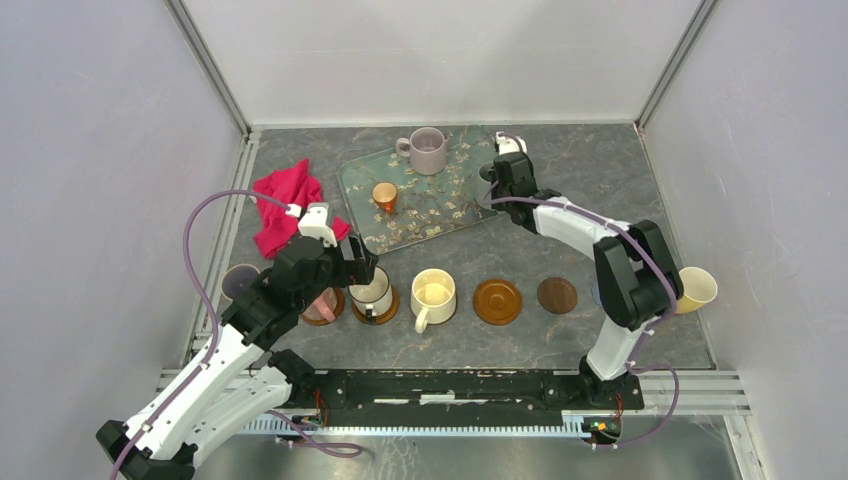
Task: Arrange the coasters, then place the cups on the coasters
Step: Pick up the cup from the tray, then place the cup on the coaster.
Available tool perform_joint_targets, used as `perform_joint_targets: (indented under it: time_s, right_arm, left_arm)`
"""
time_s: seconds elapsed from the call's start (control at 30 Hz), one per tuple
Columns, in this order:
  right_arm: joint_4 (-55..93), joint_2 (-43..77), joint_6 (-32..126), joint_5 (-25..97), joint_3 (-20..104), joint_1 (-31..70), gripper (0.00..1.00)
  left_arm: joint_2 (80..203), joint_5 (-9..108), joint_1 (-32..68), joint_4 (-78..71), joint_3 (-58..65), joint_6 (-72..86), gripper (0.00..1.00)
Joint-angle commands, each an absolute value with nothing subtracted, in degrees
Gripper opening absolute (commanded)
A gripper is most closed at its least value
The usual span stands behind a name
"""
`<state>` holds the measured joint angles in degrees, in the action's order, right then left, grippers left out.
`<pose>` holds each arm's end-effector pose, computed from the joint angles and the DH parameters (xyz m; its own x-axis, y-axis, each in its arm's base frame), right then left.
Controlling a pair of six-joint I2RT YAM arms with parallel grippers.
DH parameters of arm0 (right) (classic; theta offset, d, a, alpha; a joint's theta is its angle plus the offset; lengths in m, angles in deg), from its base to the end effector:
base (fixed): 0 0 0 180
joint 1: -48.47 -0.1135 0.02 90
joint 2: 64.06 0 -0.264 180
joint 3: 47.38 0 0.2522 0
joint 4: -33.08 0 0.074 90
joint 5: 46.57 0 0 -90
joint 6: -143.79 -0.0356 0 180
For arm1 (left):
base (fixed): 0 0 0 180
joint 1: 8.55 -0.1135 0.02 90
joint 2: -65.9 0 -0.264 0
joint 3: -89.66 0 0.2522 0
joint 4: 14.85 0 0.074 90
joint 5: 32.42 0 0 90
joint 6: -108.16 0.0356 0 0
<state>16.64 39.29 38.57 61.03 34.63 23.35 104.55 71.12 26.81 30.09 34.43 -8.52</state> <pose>0.3678 0.1606 0.2125 -0.5847 0.0023 -0.8113 -0.0360 0.9989 0.0287 0.1281 -0.0807 0.2988 -0.5233 -0.1639 -0.8362 0.1787 0.9384 -0.2957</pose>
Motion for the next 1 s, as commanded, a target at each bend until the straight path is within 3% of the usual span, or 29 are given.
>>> perform_joint_targets:
  time_s: [0.0, 0.47, 0.97]
  right_arm:
    - [26.22, 29.2, 37.19, 62.96, 29.68, 21.96, 0.0]
    - [26.62, 8.82, 34.15, 63.77, 11.27, 18.39, 0.0]
    - [15.24, -12.75, 29.92, 65.39, -2.5, 7.94, 0.0]
  left_arm:
    - [104.69, 72.25, 26.61, 29.0, 34.67, -6.45, 1.0]
    - [105.35, 72.36, 26.62, 28.99, 34.67, -6.54, 1.0]
    - [106.98, 73.11, 26.59, 28.9, 34.44, -6.63, 1.0]
